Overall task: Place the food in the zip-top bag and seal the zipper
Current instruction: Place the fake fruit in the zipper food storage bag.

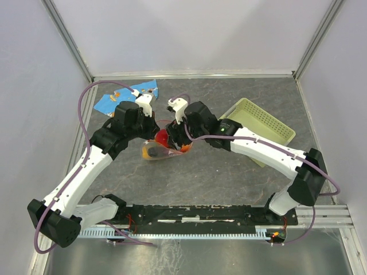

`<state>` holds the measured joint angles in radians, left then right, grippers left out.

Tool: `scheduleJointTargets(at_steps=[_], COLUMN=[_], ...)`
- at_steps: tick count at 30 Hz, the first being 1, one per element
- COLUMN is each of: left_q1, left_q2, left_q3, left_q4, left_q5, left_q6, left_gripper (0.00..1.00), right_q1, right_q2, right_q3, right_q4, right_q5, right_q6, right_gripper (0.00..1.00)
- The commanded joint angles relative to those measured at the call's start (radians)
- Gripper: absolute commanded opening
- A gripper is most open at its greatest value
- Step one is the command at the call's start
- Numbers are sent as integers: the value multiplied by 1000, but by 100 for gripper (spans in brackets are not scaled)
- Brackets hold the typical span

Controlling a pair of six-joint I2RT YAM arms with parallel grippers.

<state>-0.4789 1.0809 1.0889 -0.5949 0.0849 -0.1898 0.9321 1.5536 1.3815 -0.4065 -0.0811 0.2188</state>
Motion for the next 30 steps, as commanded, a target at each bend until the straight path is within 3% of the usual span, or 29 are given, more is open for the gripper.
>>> scheduleJointTargets(at_steps=[1, 8, 14, 19, 24, 30], left_q1=[5, 3, 4, 4, 4, 4], left_q2=[-20, -21, -22, -22, -21, -23], left_q3=[1, 0, 0, 0, 0, 0], left_q4=[47, 47, 47, 47, 47, 48], left_q5=[18, 16, 16, 14, 17, 29], left_q6=[32, 32, 32, 32, 32, 35], left_gripper=[3, 3, 3, 3, 3, 3], right_q1=[3, 4, 3, -2, -17, -27], right_q2=[12, -6, -79, -135, -137, -73], right_q3=[68, 73, 72, 57, 39, 33], right_q4=[11, 13, -30, -79, -84, -50], right_q5=[96, 109, 121, 219, 226, 168], right_q6=[-16, -45, -116, -208, -254, -293], right_gripper=[80, 88, 84, 82, 79, 69])
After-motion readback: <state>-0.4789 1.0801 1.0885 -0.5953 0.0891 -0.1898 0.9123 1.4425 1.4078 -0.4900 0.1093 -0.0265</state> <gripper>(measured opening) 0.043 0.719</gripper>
